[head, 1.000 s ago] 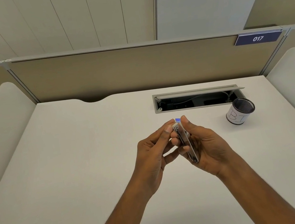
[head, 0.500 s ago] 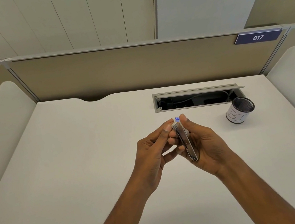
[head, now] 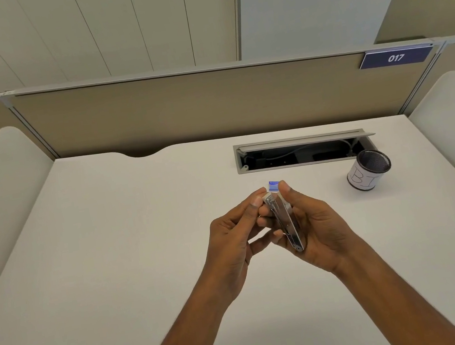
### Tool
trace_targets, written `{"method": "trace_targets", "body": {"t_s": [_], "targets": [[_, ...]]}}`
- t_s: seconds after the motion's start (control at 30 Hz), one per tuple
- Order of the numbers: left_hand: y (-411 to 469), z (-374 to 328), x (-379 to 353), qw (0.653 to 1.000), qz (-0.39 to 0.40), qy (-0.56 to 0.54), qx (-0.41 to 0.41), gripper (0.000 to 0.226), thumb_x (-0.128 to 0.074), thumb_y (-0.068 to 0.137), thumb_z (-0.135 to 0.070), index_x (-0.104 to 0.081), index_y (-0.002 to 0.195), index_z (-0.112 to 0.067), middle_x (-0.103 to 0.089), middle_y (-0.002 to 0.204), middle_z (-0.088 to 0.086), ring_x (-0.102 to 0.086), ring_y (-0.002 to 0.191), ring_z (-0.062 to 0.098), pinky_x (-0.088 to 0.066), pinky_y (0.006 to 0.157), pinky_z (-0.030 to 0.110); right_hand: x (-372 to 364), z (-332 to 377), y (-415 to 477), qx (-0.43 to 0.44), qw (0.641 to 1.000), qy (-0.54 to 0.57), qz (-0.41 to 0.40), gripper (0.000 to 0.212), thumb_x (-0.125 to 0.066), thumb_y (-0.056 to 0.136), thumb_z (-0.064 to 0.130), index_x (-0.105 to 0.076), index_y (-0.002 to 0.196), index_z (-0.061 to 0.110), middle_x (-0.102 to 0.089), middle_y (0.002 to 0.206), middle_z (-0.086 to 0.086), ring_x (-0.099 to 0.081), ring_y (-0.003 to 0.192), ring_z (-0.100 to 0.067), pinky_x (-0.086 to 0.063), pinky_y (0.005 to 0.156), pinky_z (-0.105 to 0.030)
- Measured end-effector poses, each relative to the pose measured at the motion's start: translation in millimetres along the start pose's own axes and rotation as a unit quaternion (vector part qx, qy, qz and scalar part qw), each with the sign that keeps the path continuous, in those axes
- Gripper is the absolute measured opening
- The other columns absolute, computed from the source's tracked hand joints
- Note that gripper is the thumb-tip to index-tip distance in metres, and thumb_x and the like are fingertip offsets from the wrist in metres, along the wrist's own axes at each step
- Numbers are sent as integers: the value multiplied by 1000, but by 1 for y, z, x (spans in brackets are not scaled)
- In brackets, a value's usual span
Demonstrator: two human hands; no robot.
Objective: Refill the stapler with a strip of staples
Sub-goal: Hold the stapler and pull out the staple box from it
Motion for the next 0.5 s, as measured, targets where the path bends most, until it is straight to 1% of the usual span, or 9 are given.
{"method": "trace_targets", "body": {"t_s": [0.03, 0.1, 0.17, 0.23, 0.27, 0.33, 0.37, 0.43, 0.5], "targets": [[0, 0, 1, 1000, -5, 4, -2, 34, -67, 88, -43, -80, 117, -31, -80, 111, 4, -76, 100, 20, -62, 79, 31, 0, 0, 0, -1, 1000, -4, 3, 50, -77, 76, 48, -78, 103, 5, -77, 92, -14, -76, 81, -24, -58, 60, -27], [0, 0, 1, 1000, -3, 3, -6, 37, -69, 86, -44, -80, 118, -30, -81, 103, 1, -77, 99, 19, -63, 80, 32, 0, -1, 1, 1, 1000, -2, 5, 51, -80, 73, 47, -78, 101, 4, -77, 91, -14, -76, 81, -24, -58, 59, -26], [0, 1, -2, 1000, 5, -3, -8, 42, -73, 82, -46, -79, 120, -27, -77, 93, 3, -76, 99, 20, -63, 84, 36, 1, -1, 3, 9, 1000, 13, 4, 47, -81, 75, 44, -77, 98, 3, -76, 87, -14, -75, 76, -22, -57, 55, -23], [0, 1, -3, 1000, 5, -4, -8, 45, -74, 81, -47, -78, 122, -27, -74, 91, 4, -75, 100, 21, -63, 87, 39, 2, -1, 4, 14, 1000, 15, 0, 44, -77, 79, 43, -78, 97, 3, -76, 85, -14, -75, 75, -21, -56, 53, -21], [1, 1, -2, 1000, 3, -3, -7, 45, -73, 82, -46, -78, 122, -27, -74, 91, 3, -75, 99, 20, -63, 87, 38, 2, -2, 5, 13, 1000, 12, 1, 45, -76, 79, 44, -78, 97, 3, -76, 85, -13, -75, 74, -21, -56, 53, -22], [3, 0, 1, 1000, -1, 7, -9, 43, -71, 84, -46, -78, 122, -29, -77, 94, -1, -75, 97, 18, -63, 85, 36, 0, -4, 5, 7, 1000, 5, 13, 51, -76, 78, 50, -77, 100, 4, -75, 87, -12, -72, 73, -20, -54, 52, -22], [3, -2, 3, 1000, -1, 13, -11, 41, -69, 86, -47, -78, 122, -30, -80, 100, -3, -76, 97, 17, -63, 85, 35, -2, -4, 5, 5, 1000, 1, 23, 54, -75, 78, 53, -76, 103, 5, -73, 89, -12, -69, 71, -20, -53, 51, -21], [3, -6, 4, 1000, 3, 18, -19, 37, -65, 90, -48, -78, 120, -31, -80, 112, -1, -76, 105, 18, -62, 83, 32, -6, -2, 4, 7, 999, 0, 41, 61, -75, 78, 57, -72, 112, 6, -68, 93, -13, -62, 67, -19, -50, 49, -22], [2, -13, 6, 999, 7, 12, -36, 35, -63, 93, -49, -79, 117, -29, -79, 119, 2, -73, 115, 19, -62, 85, 32, -8, 1, 2, 16, 999, 12, 50, 65, -75, 79, 57, -68, 118, 5, -60, 94, -14, -54, 64, -18, -48, 47, -22]]}}
Point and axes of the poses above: each hand's wrist, its own y-axis towards the middle knuckle, its own x-axis out of the back of the hand, z = x × y, the point moved 9 cm from there along y, towards the middle knuckle
